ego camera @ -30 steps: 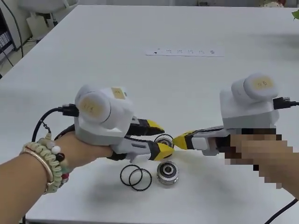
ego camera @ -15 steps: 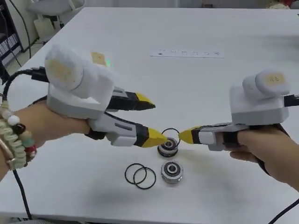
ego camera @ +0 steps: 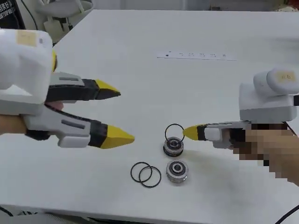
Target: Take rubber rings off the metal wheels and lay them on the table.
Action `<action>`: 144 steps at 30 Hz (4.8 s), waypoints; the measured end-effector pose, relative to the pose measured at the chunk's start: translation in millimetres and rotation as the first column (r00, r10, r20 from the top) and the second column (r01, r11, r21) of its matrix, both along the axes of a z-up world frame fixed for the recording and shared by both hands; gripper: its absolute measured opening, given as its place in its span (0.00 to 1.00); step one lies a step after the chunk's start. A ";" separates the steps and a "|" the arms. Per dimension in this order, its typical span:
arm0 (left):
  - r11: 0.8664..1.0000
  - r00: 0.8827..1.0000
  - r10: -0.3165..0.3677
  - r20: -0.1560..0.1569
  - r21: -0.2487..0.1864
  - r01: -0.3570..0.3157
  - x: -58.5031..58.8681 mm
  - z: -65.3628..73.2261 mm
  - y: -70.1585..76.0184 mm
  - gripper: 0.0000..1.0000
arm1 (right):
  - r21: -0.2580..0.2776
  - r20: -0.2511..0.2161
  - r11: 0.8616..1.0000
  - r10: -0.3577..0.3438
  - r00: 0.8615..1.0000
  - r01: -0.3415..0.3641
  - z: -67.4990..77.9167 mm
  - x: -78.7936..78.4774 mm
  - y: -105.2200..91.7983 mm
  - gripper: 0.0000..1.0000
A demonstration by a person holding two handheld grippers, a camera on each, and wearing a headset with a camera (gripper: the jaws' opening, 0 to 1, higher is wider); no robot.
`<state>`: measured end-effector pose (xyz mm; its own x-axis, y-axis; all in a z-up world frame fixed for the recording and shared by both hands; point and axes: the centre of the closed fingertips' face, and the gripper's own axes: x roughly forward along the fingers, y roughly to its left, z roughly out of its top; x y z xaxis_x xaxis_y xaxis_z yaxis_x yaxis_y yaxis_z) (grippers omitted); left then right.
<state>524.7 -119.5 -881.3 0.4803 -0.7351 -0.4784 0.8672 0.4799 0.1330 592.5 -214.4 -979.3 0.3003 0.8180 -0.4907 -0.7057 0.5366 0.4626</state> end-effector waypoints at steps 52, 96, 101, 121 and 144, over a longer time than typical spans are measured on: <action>0.956 0.953 0.254 -0.166 -0.106 -0.273 -56.3 -46.5 54.3 0.85 | -0.002 -0.011 0.963 0.270 0.963 -0.270 1.8 -68.5 70.8 0.00; 0.944 0.945 0.290 -0.151 -0.114 -0.308 -53.0 -42.9 58.8 0.78 | -0.139 -0.017 0.934 0.329 0.944 -0.329 -24.2 -76.7 61.7 0.04; 0.942 0.943 0.297 -0.149 -0.116 -0.315 -52.5 -42.6 60.2 0.78 | -0.122 0.022 0.945 0.308 0.951 -0.303 -13.7 -67.7 60.2 0.05; 0.949 0.953 0.275 -0.130 -0.121 -0.291 -52.6 -37.9 55.6 0.81 | 0.000 0.248 0.982 0.184 0.951 -0.190 39.9 -22.8 34.9 0.16; 0.988 0.983 0.125 0.131 -0.103 -0.112 -8.3 50.9 11.3 0.79 | -0.109 0.187 0.991 0.095 0.978 -0.075 -4.0 1.8 -7.1 0.21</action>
<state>516.4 -108.3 -830.4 0.6230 -0.7076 -0.3334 0.7799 0.5946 0.1952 594.2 -221.6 -983.3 0.3282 0.7937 -0.5122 -0.8210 0.5078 0.2608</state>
